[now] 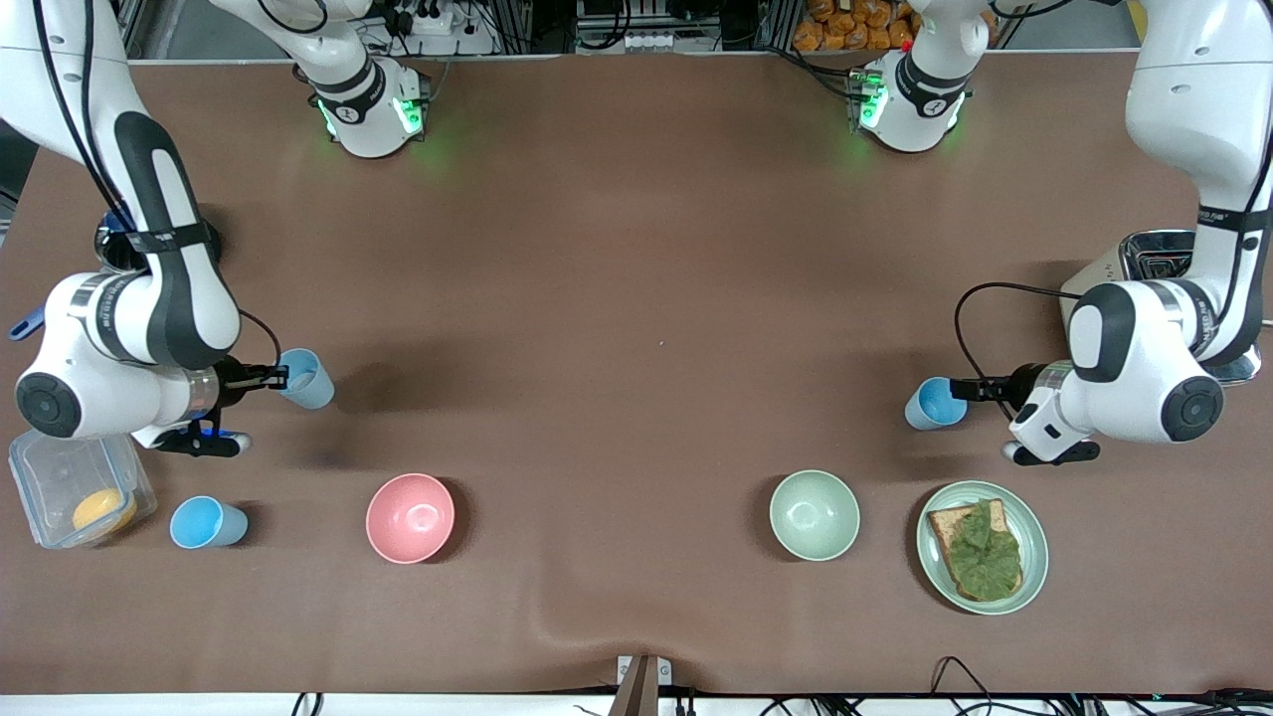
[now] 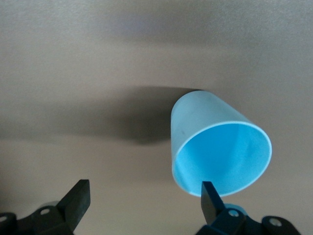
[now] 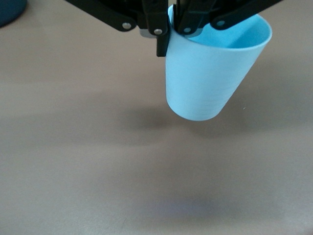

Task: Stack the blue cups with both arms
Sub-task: 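Carry both held blue cups toward the table center with both grippers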

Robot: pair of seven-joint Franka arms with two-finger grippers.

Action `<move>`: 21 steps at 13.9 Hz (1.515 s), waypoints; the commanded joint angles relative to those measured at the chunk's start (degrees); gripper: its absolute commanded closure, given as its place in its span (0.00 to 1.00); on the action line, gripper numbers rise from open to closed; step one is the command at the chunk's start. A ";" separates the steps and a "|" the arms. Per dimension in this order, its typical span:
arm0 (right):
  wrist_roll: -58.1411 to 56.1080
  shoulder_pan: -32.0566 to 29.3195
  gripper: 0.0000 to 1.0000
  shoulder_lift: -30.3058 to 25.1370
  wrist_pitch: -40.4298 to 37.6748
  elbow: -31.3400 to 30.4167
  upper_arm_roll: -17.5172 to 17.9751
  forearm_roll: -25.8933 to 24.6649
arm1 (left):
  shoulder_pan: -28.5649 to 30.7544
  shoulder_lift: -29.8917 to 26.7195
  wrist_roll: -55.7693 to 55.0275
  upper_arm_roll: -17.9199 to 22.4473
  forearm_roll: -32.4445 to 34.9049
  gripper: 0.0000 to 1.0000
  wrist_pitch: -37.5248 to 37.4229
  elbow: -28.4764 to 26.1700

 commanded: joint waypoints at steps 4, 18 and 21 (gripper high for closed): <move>0.70 0.16 1.00 -0.50 -7.92 6.72 0.60 0.97 | -1.18 2.06 -1.88 -0.08 -0.31 0.17 4.85 0.32; 26.08 19.74 1.00 -0.15 -19.45 11.83 0.78 14.85 | -2.15 1.98 -5.22 -0.08 -0.22 1.00 5.47 0.32; 29.95 23.70 1.00 0.37 -16.21 11.66 0.69 18.20 | -2.14 1.98 -5.22 -0.08 -0.14 1.00 5.47 0.24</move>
